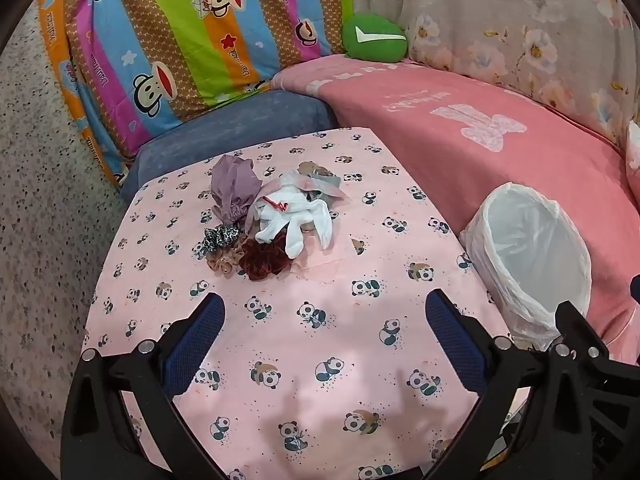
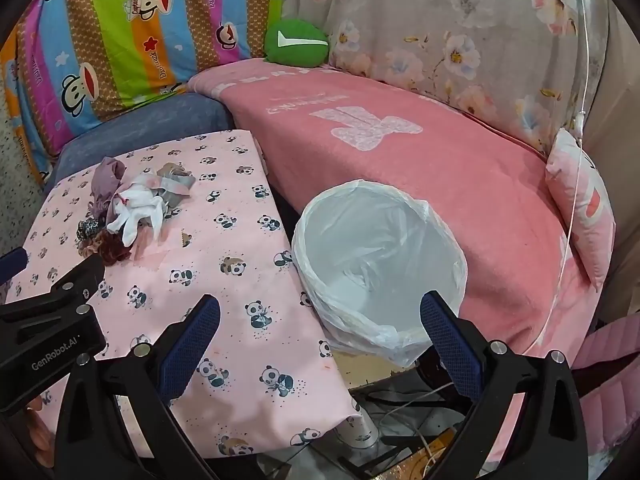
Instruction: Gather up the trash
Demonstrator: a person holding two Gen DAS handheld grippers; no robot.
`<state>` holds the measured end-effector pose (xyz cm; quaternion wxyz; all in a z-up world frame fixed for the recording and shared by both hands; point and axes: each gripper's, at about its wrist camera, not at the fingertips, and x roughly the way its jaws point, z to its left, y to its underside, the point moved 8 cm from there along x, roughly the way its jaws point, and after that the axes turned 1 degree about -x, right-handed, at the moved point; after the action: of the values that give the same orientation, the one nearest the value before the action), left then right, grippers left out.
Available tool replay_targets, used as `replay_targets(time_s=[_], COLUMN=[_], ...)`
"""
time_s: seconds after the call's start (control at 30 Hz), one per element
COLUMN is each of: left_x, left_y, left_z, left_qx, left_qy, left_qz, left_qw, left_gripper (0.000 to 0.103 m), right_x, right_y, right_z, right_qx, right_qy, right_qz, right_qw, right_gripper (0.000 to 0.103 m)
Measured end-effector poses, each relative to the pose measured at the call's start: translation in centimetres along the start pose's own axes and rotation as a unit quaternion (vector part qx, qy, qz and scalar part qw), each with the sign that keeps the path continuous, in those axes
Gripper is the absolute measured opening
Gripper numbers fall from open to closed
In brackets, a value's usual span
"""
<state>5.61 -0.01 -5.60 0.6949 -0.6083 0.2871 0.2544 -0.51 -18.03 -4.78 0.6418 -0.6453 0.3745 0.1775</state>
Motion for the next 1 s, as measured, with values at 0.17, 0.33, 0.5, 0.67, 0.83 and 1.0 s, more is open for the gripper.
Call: replay_targets(time_s=[0.17, 0.33, 0.5, 0.67, 0.83, 1.0], left_x=[0.1, 0.1, 0.3, 0.2, 0.2, 0.0], left_y=[0.0, -0.4, -0.2, -0.2, -0.2, -0.2], left_z=[0.1, 1.1, 1.2, 1.1, 1.2, 1.3], left_qx=[-0.005, -0.012, -0.016, -0.014, -0.015, -0.015], left_qy=[0.003, 0.004, 0.004, 0.003, 0.004, 0.004], left_qz=[0.006, 0.002, -0.003, -0.005, 0.003, 0.002], left_qw=[1.0000, 0.9999, 0.9999, 0.9999, 0.9999, 0.9999], left_gripper=[0.096, 0.096, 0.096, 0.096, 0.096, 0.096], right_x=[0.0, 0.1, -0.1, -0.2, -0.3, -0.8], right_y=[-0.1, -0.1, -0.3, -0.2, -0.4, -0.6], right_z=[0.0, -0.2, -0.3, -0.1, -0.2, 0.6], right_qx=[-0.002, -0.002, -0.003, -0.004, -0.005, -0.008], right_qy=[0.002, 0.004, 0.005, 0.007, 0.008, 0.011], right_qz=[0.000, -0.002, -0.001, -0.002, -0.003, -0.007], right_qw=[1.000, 1.000, 1.000, 1.000, 1.000, 1.000], right_gripper=[0.098, 0.098, 0.098, 0.098, 0.098, 0.098])
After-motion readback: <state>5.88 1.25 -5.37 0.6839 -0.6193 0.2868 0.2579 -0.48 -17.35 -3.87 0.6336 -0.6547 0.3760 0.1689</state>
